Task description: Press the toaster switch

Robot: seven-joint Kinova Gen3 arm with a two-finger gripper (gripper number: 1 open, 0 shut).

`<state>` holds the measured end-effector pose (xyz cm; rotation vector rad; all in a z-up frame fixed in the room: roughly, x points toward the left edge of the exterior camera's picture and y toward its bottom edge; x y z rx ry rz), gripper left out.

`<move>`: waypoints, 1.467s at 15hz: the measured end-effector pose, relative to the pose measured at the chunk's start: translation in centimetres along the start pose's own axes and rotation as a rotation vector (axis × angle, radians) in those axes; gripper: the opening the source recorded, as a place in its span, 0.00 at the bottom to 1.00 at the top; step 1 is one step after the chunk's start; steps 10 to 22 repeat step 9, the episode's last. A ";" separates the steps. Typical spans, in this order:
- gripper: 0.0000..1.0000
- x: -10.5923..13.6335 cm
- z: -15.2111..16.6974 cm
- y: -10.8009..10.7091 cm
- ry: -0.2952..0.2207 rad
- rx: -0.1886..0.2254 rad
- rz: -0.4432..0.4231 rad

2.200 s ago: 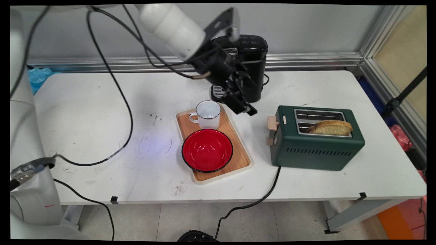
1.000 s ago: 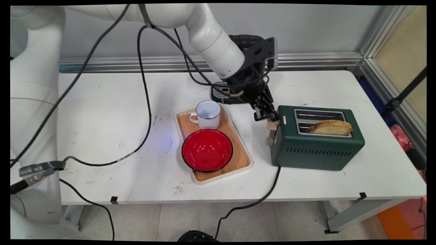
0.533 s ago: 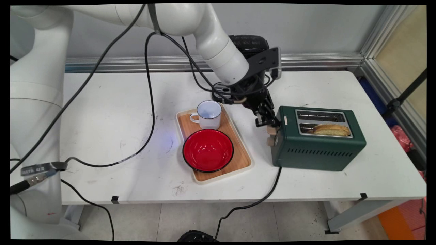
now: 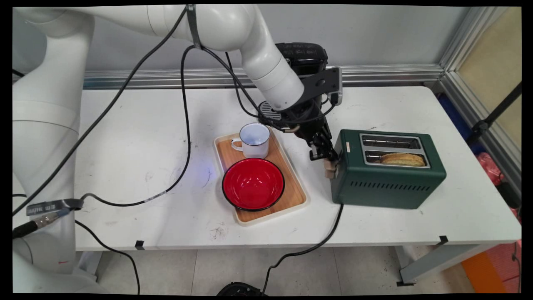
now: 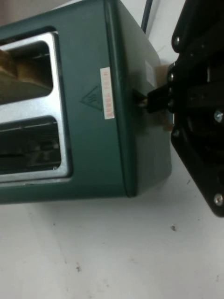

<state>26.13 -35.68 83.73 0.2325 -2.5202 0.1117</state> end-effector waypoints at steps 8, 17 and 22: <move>0.00 -0.7 0.4 0.3 -0.023 -0.011 -0.001; 0.00 -0.8 0.5 0.3 -0.025 -0.011 -0.001; 0.00 -0.8 0.5 0.3 -0.025 -0.011 -0.001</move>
